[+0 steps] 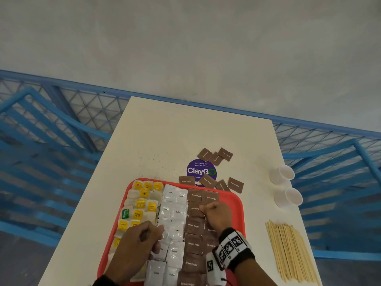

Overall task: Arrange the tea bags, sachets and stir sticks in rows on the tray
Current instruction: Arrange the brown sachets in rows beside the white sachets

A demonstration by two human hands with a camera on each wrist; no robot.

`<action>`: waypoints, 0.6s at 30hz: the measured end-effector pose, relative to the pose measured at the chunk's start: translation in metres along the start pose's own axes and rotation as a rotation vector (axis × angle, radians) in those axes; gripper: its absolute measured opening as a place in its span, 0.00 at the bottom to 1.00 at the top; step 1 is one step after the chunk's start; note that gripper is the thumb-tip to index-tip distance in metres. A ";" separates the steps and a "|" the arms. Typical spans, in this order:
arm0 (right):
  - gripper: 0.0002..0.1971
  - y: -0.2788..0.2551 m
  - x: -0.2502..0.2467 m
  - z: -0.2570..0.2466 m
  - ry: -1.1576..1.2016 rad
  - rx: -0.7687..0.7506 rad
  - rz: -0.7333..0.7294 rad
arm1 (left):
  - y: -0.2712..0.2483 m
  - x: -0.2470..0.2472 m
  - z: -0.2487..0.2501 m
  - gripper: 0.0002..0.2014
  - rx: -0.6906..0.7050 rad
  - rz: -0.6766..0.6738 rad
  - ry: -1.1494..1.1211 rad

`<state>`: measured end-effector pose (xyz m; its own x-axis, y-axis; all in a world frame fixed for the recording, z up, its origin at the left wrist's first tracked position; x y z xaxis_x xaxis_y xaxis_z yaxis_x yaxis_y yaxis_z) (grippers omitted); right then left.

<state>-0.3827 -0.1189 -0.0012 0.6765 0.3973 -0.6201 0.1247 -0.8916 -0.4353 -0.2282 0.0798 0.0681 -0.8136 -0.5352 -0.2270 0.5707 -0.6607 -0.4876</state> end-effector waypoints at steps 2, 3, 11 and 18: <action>0.21 -0.009 -0.003 -0.005 -0.074 -0.048 0.040 | 0.002 -0.001 0.000 0.15 0.006 -0.005 0.011; 0.20 -0.014 -0.005 -0.006 -0.097 -0.070 0.058 | 0.003 -0.001 0.000 0.15 0.010 -0.006 0.012; 0.16 -0.018 -0.032 0.011 -0.120 -0.076 0.044 | 0.029 -0.003 0.019 0.26 0.160 -0.004 0.284; 0.15 0.052 -0.085 -0.002 -0.340 -0.111 0.130 | 0.098 -0.039 0.097 0.25 0.372 0.233 0.491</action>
<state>-0.4325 -0.1989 0.0300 0.4145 0.3123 -0.8548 0.1440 -0.9500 -0.2772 -0.1299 -0.0152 0.1103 -0.5702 -0.4416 -0.6927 0.6665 -0.7417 -0.0758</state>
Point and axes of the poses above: each hand's wrist, its own y-axis towards the middle knuckle, its own x-axis out of the palm, z = x × y, the point moved 2 cm from there along y, towards the middle knuckle, and after that the axes turned 7 degrees about z, right-handed, at the moved point
